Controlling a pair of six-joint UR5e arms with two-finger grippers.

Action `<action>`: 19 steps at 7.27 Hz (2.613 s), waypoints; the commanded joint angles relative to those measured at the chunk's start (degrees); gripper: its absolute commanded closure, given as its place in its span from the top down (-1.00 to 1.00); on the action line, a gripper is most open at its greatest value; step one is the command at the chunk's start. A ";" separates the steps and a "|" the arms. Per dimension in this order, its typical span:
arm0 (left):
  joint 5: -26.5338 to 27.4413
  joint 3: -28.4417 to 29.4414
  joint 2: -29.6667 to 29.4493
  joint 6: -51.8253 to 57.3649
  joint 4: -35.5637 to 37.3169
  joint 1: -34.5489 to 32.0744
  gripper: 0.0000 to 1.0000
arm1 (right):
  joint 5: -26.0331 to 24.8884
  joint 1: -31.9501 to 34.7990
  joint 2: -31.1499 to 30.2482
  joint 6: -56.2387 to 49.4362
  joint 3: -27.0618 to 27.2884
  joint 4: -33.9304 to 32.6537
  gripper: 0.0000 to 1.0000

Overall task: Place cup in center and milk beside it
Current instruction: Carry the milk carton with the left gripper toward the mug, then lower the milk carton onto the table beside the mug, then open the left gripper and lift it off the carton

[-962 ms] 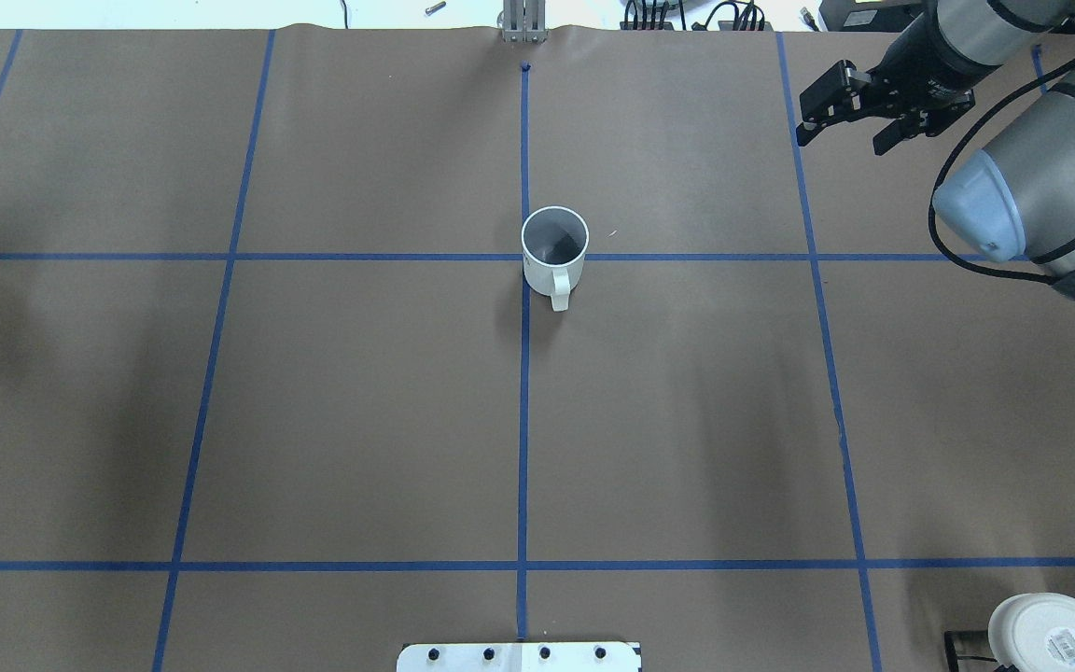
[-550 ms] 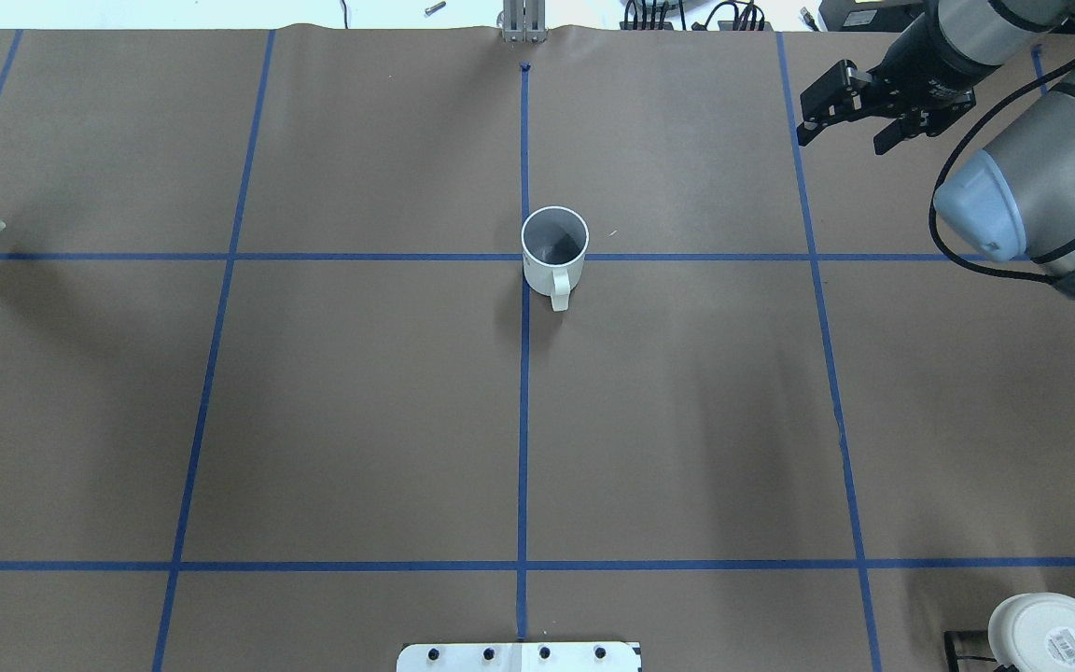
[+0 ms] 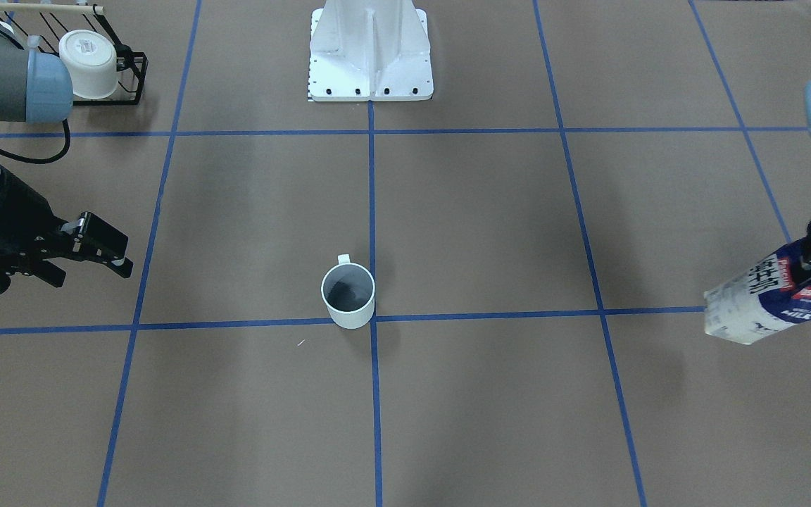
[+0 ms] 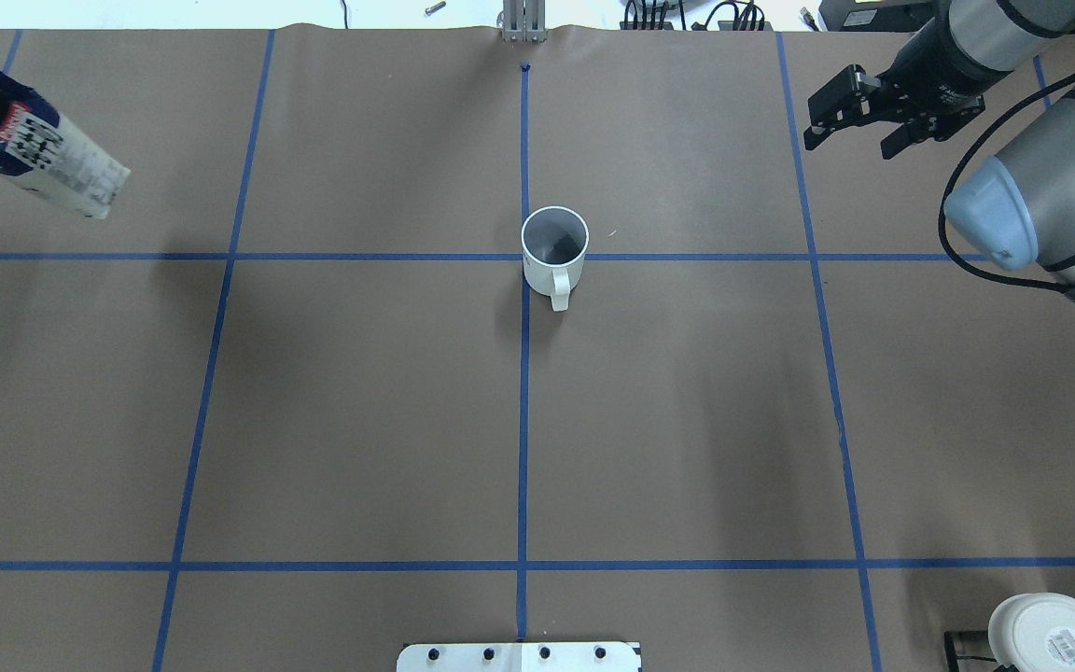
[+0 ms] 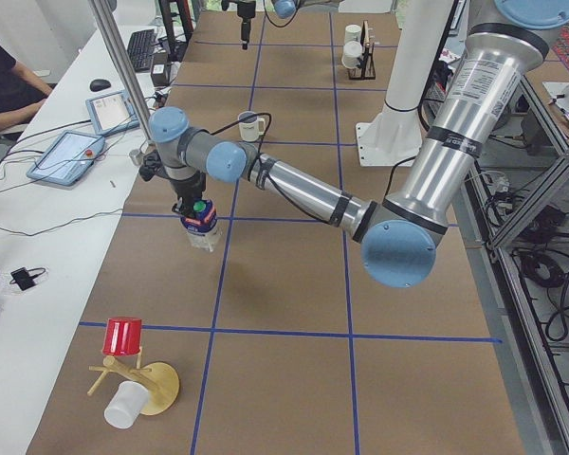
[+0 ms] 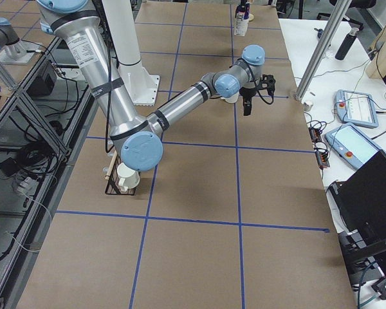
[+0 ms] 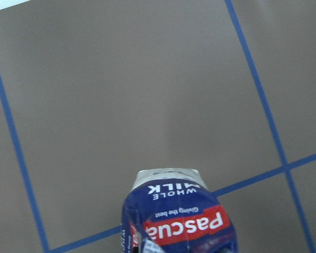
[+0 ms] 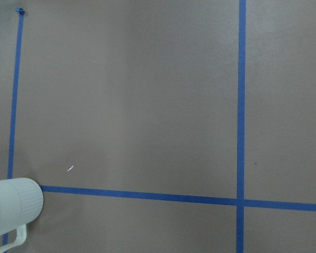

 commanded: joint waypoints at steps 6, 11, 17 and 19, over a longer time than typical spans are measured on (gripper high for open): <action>12.97 6.36 -24.50 -44.51 0.17 23.85 -1.00 | 0.07 0.07 -0.57 0.00 0.09 0.00 1.00; 15.63 7.61 -28.29 -49.88 0.00 29.93 -1.00 | 0.16 0.24 -0.65 -0.09 -0.08 0.09 1.00; 19.93 7.70 -28.30 -57.23 -0.96 32.83 0.96 | 0.07 0.24 -1.09 0.00 0.00 0.09 1.00; 17.58 4.90 -28.04 -58.41 -0.36 31.78 0.96 | -0.63 0.59 -1.88 0.00 -0.43 0.09 1.00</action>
